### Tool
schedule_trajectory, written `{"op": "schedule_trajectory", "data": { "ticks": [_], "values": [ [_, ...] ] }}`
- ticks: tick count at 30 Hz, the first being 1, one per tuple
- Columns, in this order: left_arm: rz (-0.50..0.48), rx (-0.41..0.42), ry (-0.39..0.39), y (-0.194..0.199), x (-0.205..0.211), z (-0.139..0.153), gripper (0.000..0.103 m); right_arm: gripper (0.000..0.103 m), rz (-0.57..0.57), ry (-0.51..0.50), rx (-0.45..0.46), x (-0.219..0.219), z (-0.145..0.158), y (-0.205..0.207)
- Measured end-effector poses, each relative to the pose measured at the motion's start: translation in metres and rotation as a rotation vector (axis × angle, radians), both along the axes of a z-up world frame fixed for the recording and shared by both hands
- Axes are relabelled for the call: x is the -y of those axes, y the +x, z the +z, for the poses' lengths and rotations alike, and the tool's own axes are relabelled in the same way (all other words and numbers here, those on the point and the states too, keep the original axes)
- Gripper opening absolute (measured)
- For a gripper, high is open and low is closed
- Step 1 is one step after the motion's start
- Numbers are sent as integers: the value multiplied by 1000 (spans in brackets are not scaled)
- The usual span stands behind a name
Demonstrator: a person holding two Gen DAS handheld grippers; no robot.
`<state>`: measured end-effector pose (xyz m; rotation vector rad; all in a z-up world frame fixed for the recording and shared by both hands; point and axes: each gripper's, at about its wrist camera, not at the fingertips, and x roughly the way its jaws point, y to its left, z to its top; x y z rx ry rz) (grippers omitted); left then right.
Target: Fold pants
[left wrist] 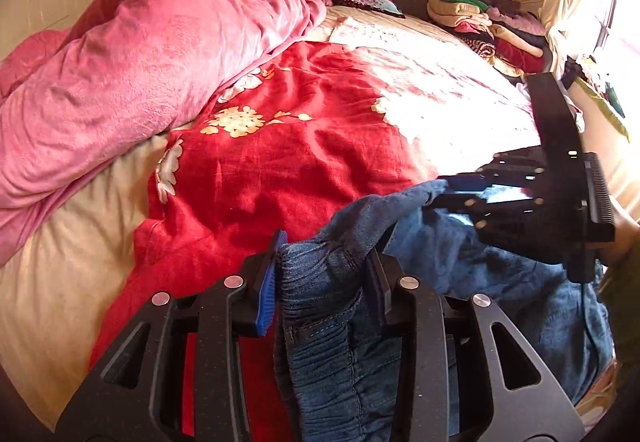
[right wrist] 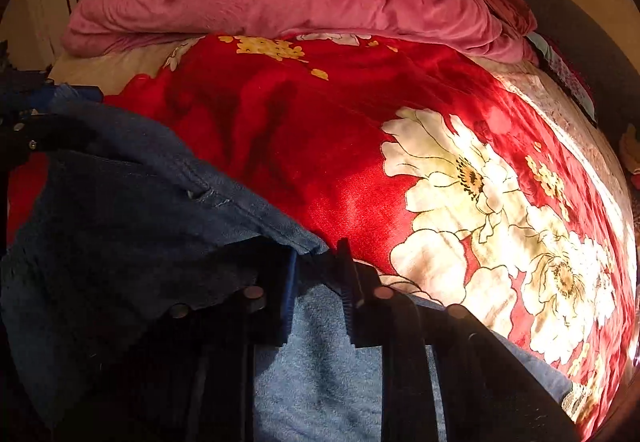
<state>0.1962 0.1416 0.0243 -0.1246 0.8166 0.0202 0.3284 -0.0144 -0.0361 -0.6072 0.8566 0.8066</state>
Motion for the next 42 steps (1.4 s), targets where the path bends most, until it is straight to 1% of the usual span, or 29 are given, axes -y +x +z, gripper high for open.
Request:
{"op": "schedule_trajectory", "data": {
  "ticks": [1,3,9,14,18,23,27,29,33,36,39,41,42],
  "values": [
    [2,3,0,-2,-1,0,28,8,-17,14,4,6,5,-4],
    [6,9,-12,-6,-3,0,28,7,-49,76,2,20,17,-15],
    [-6,50,-3,-27,7,8,28,7,-100,209,24,57,55,-65],
    [-40,87,14,-57,20,15,28,7,-115,273,32,81,73,-116],
    [-63,104,16,-84,27,17,29,7,-116,305,31,95,78,-159],
    [-90,83,26,-121,33,9,30,7,-99,300,26,97,73,-210],
    [-92,53,20,-145,31,-1,31,7,-72,271,1,93,63,-242],
    [-89,34,32,-154,30,-7,31,7,-56,261,-24,89,56,-256],
    [-74,-3,57,-164,29,-20,34,7,-30,219,-62,79,38,-271],
    [-52,-58,65,-164,25,-31,36,7,-27,186,-111,71,20,-274],
    [-43,-66,41,-171,19,-33,40,7,-26,162,-144,67,4,-275],
    [-38,-65,38,-179,14,-30,48,8,-24,163,-179,66,-3,-275],
    [-35,-69,42,-183,12,-29,49,8,-20,157,-176,65,-4,-276]
  ]
}}
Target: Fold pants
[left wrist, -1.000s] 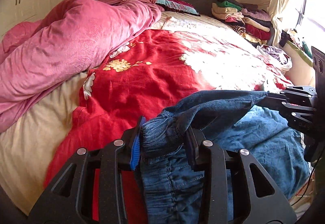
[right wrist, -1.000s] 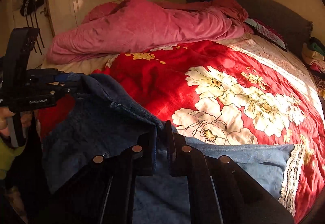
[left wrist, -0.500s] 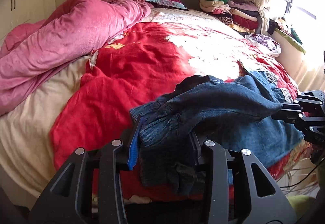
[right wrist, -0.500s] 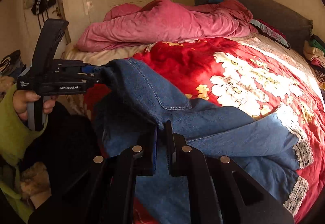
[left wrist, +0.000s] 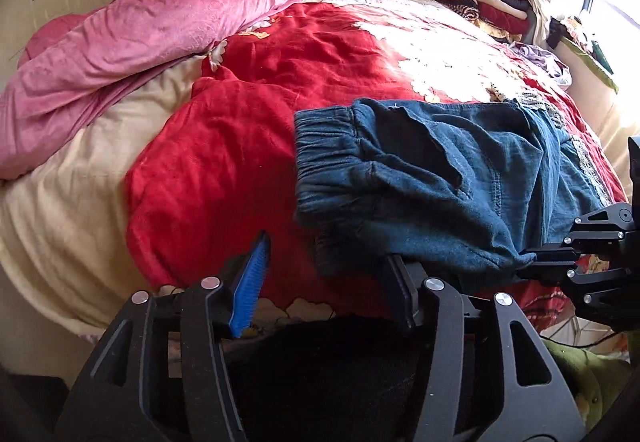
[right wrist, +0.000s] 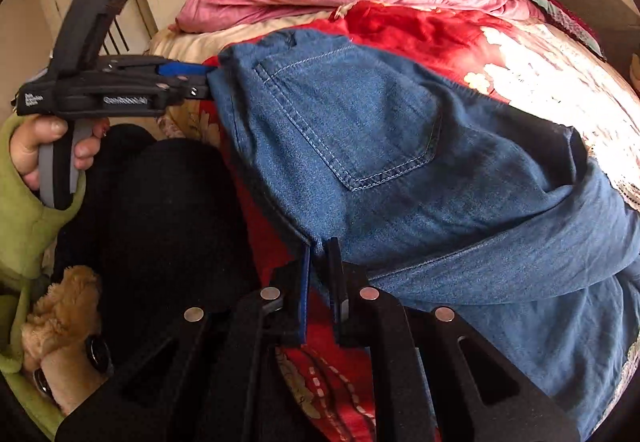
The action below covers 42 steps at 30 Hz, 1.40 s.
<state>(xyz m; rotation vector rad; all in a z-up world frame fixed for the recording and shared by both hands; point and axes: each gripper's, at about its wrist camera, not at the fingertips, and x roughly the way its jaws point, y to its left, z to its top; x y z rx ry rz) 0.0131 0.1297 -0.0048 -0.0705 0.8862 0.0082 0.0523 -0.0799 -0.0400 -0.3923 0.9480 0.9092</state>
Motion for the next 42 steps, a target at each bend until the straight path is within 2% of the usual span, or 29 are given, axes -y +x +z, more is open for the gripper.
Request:
{"op": "schedule_trajectory", "data": {
  "ticks": [3,6,10,12,16,19,22,25,28,31,33,36,38,42],
  "values": [
    [32,-5,14,-12,-5,5,49,8,1,6,-11,0,-2,-1],
    [59,35,-5,-21,-4,21,49,10,-4,11,-38,-1,-12,0],
    [-54,87,-25,-1,31,37,49,12,-7,11,-53,-3,-19,0],
    [-80,56,-13,19,44,27,49,22,6,29,-74,-2,-16,-3],
    [-80,-30,82,38,57,-7,47,24,-7,66,-43,13,3,-9],
    [-84,-36,129,35,61,-18,47,29,-54,123,8,26,23,-6],
    [-83,-34,123,32,60,-17,47,33,-100,140,36,25,30,7],
    [-84,-30,120,29,59,-16,47,38,-142,103,29,17,20,22],
    [-85,-28,109,28,59,-16,47,45,-192,-19,-37,11,-9,34],
    [-87,-26,105,28,59,-15,47,45,-200,-13,-33,11,-19,36],
    [-85,-25,105,28,59,-15,47,47,-199,-10,-32,11,-15,36],
    [-77,-12,87,26,56,-10,47,50,-219,45,-36,20,-3,35],
    [-68,15,61,21,55,-2,47,53,-253,75,-13,35,10,32],
    [-60,77,50,9,54,19,51,54,-335,128,45,61,37,32]
  ]
}}
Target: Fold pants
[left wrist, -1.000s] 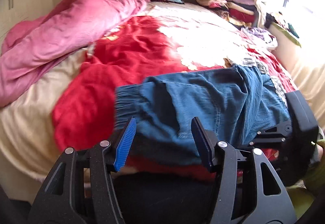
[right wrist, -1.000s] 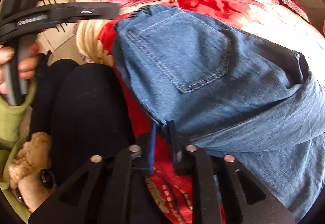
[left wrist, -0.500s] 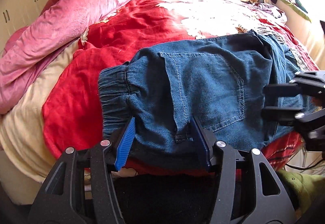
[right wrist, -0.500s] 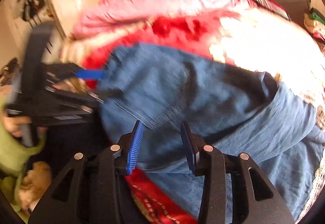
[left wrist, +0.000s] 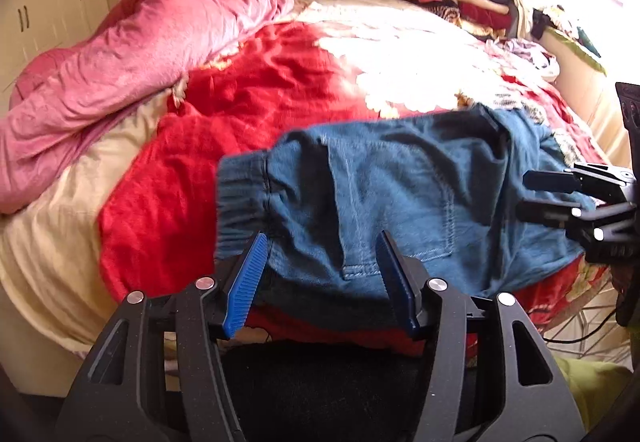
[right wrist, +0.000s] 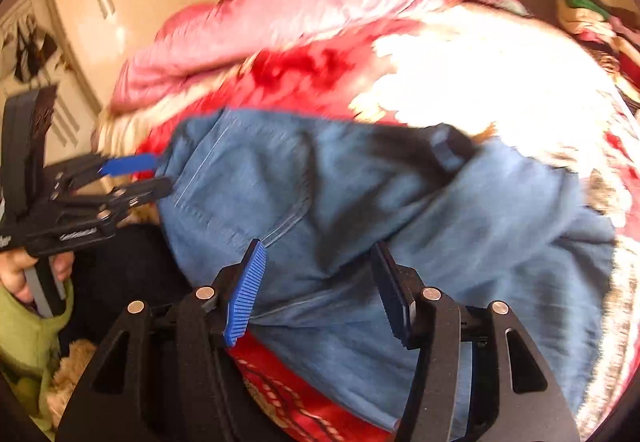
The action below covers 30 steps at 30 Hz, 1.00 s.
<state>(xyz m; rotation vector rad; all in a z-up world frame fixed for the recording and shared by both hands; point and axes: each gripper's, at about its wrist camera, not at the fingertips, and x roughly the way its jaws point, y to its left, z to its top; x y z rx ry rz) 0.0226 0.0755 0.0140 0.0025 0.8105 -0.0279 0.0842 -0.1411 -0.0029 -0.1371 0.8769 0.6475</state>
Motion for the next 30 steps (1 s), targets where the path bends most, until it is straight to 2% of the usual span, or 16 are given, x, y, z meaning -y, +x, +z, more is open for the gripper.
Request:
{"op": "schedule_trajectory", "data": {
  "ticks": [3,7,12,16,19,23,30],
  "values": [
    [-22,34,-30,-4,3,17,53,60,-71,20,44,21,16,6],
    [-96,44,-84,0,21,29,53,60,-150,17,77,43,31,25],
    [-200,-5,-153,16,53,24,53,60,-210,-1,102,64,41,55],
    [-281,-69,-194,34,84,11,53,60,-226,-36,92,66,42,88],
    [-325,-104,-203,44,104,0,52,60,-233,-66,77,63,39,115],
    [-353,-170,-251,59,122,-19,42,60,-227,-112,43,51,25,148],
    [-389,-237,-267,75,138,-40,35,60,-253,-210,-51,32,-18,197]
  ]
}}
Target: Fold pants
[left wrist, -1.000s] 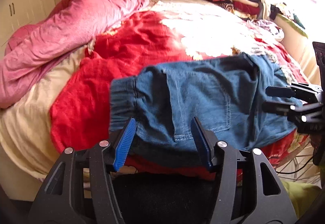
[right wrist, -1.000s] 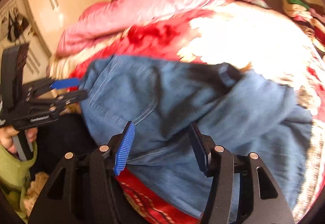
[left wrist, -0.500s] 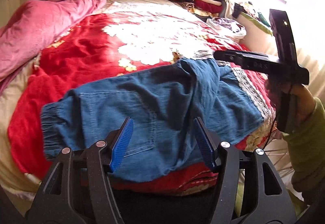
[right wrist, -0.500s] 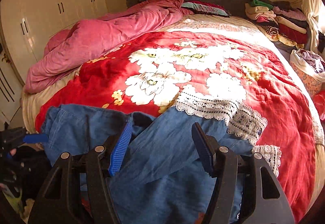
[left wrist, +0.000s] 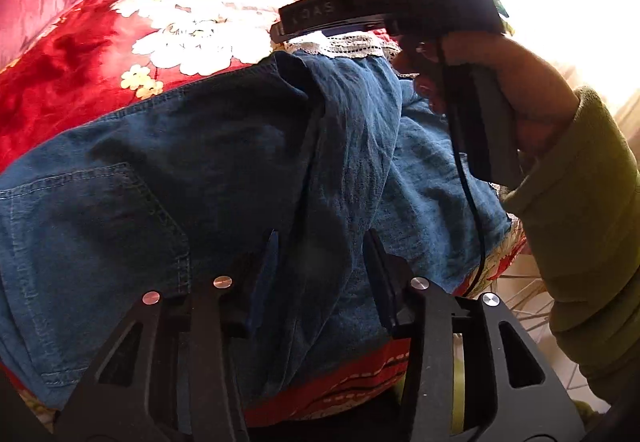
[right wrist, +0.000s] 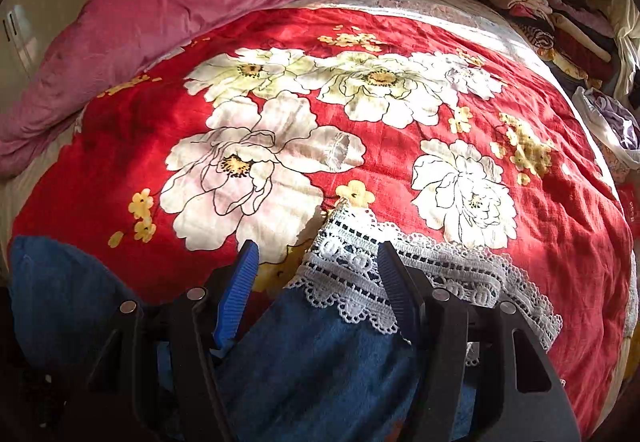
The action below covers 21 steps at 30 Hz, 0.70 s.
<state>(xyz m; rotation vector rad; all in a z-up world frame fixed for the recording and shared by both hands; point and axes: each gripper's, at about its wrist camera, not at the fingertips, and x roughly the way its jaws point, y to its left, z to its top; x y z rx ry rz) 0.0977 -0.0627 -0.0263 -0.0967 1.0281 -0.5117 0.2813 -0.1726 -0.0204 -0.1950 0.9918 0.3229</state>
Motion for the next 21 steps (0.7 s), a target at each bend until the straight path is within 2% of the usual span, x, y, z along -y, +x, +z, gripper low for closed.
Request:
{"op": "schedule_trajectory", "data": {
  "ticks": [5,6,7,9,13,16,21],
  "values": [
    [-18,-25,4,6,4,-9,34,59,-41,-14,-41,5,-25,21],
    [-20,-23,4,6,3,-9,34,45,-40,-5,-39,8,-28,22],
    [-21,-23,-2,6,2,-9,35,40,-44,-5,-30,10,-28,22],
    [-22,-23,-12,7,1,-9,36,15,-36,34,-19,18,-23,20],
    [-23,-17,-22,5,-3,-7,37,11,-62,147,16,44,-4,6],
    [-21,1,-18,6,-1,-7,44,10,-98,207,48,68,13,-12],
    [-12,25,5,4,3,-4,41,10,-170,289,108,107,41,-49]
  ]
}}
